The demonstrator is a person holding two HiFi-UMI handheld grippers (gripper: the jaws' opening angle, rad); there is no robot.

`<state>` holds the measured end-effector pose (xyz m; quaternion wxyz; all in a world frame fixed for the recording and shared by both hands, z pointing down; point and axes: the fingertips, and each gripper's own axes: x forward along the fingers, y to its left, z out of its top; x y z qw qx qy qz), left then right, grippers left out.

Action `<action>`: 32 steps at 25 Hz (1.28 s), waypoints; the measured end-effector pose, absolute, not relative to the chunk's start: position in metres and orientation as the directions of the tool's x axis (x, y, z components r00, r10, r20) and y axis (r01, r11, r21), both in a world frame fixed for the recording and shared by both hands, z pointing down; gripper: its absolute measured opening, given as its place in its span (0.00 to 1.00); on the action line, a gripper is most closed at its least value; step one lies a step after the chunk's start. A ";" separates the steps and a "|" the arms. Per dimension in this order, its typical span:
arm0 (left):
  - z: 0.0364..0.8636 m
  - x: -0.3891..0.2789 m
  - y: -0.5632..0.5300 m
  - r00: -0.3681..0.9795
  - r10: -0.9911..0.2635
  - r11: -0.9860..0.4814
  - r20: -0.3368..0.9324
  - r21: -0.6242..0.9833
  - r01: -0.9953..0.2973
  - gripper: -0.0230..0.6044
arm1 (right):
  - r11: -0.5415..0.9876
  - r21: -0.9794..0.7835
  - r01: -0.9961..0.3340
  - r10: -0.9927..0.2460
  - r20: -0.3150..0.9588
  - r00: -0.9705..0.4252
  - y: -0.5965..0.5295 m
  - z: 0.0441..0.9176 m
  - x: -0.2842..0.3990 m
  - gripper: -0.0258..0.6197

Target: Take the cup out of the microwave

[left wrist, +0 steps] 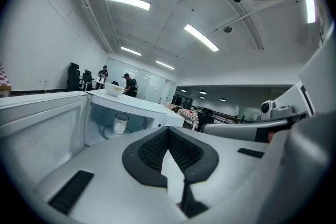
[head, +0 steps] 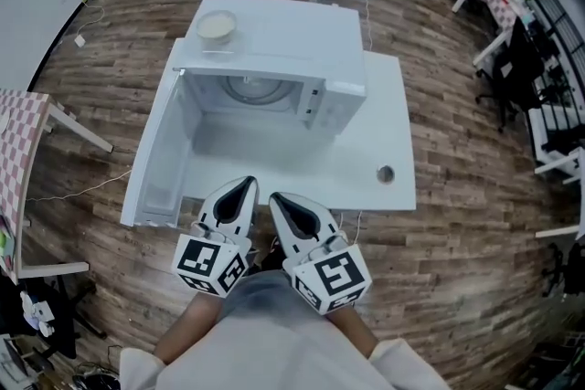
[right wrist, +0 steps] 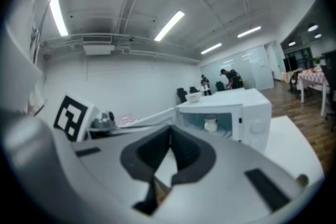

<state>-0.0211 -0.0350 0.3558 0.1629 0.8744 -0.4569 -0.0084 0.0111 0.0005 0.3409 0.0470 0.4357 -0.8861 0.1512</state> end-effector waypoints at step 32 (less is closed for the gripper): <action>0.413 -0.017 -0.140 0.505 -0.845 -0.462 0.173 0.237 -0.854 0.06 | 0.630 -0.167 -0.758 -0.724 0.225 -0.652 -0.067 0.352 0.030 0.08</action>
